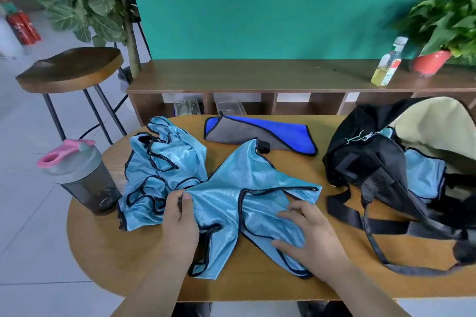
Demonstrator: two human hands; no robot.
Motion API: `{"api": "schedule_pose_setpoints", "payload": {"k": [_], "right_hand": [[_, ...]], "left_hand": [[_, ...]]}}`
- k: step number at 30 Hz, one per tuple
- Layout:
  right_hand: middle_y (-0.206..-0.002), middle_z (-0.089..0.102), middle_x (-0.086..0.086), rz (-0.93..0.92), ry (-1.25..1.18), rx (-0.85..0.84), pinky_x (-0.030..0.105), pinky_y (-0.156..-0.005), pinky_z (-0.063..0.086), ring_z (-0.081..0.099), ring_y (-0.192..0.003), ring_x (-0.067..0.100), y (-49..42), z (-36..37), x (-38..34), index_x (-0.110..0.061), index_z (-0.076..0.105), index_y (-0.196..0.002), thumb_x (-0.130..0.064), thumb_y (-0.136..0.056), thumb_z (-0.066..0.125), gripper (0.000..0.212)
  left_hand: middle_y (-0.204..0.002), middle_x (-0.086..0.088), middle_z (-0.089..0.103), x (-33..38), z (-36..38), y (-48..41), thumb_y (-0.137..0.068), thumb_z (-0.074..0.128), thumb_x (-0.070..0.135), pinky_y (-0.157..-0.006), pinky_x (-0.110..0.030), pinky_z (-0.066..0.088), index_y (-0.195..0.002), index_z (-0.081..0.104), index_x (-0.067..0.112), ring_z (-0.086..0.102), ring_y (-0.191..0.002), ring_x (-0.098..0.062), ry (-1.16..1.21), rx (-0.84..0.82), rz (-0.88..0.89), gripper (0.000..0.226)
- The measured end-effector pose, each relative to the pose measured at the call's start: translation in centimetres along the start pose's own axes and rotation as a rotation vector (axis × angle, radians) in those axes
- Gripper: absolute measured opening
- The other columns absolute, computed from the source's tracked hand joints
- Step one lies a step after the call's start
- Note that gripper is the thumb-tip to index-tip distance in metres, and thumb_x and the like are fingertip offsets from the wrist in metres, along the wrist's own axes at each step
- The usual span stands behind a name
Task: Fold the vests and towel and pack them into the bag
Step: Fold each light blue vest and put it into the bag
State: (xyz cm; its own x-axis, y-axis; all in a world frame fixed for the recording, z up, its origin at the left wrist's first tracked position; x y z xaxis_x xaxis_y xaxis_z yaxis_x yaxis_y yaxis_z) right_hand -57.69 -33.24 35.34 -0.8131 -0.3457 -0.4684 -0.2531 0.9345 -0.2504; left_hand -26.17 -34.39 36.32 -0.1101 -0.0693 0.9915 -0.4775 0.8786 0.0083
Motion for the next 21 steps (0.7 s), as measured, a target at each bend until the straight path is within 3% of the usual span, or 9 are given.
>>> {"api": "schedule_pose_setpoints", "payload": {"k": [3,6,9,12,14,17,19,21], "right_hand": [[-0.115,0.054,-0.024,0.005,-0.032,0.112,0.029,-0.094,0.053,0.057,-0.111,0.003,-0.2,-0.5,0.3,-0.037,0.074,-0.115,-0.055,-0.088,0.078,0.033],[-0.106,0.062,-0.020,0.064,-0.065,0.205,0.030,-0.085,0.057,0.063,-0.100,0.003,-0.2,-1.0,1.0,-0.026,0.079,-0.108,-0.034,-0.088,0.083,0.022],[-0.103,0.065,-0.022,0.191,-0.149,0.226,0.020,-0.084,0.055,0.063,-0.097,-0.005,-0.5,-1.8,2.2,-0.024,0.078,-0.111,-0.030,-0.092,0.079,0.020],[-0.102,0.066,-0.020,0.367,-0.207,0.194,0.015,-0.069,0.046,0.062,-0.086,-0.002,-2.3,-3.9,2.6,-0.034,0.071,-0.114,-0.028,-0.101,0.068,0.015],[-0.120,0.065,-0.015,0.382,-0.212,0.244,0.023,-0.081,0.046,0.062,-0.105,0.007,-3.2,-6.1,1.4,-0.039,0.066,-0.122,-0.026,-0.104,0.061,0.023],[-0.132,0.058,-0.020,0.197,-0.358,0.364,0.028,-0.101,0.042,0.050,-0.128,0.006,-2.8,-8.8,-3.4,-0.040,0.060,-0.135,-0.043,-0.106,0.054,0.030],[-0.141,0.054,-0.024,0.147,-0.641,0.227,0.024,-0.106,0.042,0.048,-0.136,0.004,-1.9,-7.8,-6.2,-0.042,0.049,-0.147,-0.056,-0.101,0.057,0.048],[-0.141,0.053,-0.030,0.199,-0.741,0.049,0.022,-0.105,0.044,0.051,-0.133,-0.002,-0.9,-5.4,-7.3,-0.045,0.042,-0.151,-0.052,-0.095,0.072,0.064]], "left_hand": [[-0.084,-0.003,0.058,-0.2,0.2,-0.5,-0.110,0.053,0.033,-0.076,-0.037,0.047,-0.096,0.065,0.025,0.055,-0.078,-0.015,0.117,-0.035,-0.167,0.020],[-0.101,-0.008,0.074,1.0,1.3,-0.2,-0.109,0.057,0.029,-0.084,-0.042,0.057,-0.100,0.067,0.018,0.070,-0.093,-0.026,0.311,-0.144,-0.366,0.017],[-0.110,-0.010,0.078,4.9,2.7,0.4,-0.107,0.061,0.025,-0.094,-0.048,0.060,-0.104,0.070,0.016,0.076,-0.101,-0.029,0.449,-0.219,-0.394,0.013],[-0.105,-0.012,0.078,8.8,4.0,1.5,-0.107,0.061,0.020,-0.090,-0.051,0.060,-0.104,0.070,0.013,0.076,-0.097,-0.029,0.554,-0.308,-0.375,0.012],[-0.103,-0.014,0.076,10.9,5.1,2.4,-0.107,0.060,0.017,-0.086,-0.049,0.060,-0.106,0.068,0.011,0.076,-0.098,-0.030,0.628,-0.383,-0.364,0.010],[-0.122,-0.021,0.071,13.1,6.8,3.6,-0.107,0.061,0.019,-0.097,-0.050,0.059,-0.129,0.062,0.004,0.072,-0.114,-0.035,0.678,-0.479,-0.327,0.027],[-0.130,-0.021,0.068,13.4,7.6,4.4,-0.104,0.066,0.021,-0.108,-0.053,0.054,-0.139,0.057,0.006,0.070,-0.118,-0.034,0.659,-0.519,-0.304,0.040],[-0.131,-0.017,0.069,13.1,8.3,5.3,-0.100,0.071,0.020,-0.109,-0.049,0.054,-0.143,0.054,0.013,0.071,-0.116,-0.031,0.600,-0.556,-0.298,0.047]]}}
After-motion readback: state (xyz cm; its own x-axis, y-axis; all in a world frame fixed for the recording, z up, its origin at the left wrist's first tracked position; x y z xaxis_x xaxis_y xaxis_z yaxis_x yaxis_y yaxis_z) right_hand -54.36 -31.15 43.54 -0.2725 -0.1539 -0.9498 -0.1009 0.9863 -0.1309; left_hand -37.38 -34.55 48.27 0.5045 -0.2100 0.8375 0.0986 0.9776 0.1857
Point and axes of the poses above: each hand's wrist, its own y-axis away from the middle knuckle, its own z-axis out of the palm, x = y × z, the point moved 7 cm from there along -y, towards the middle knuckle
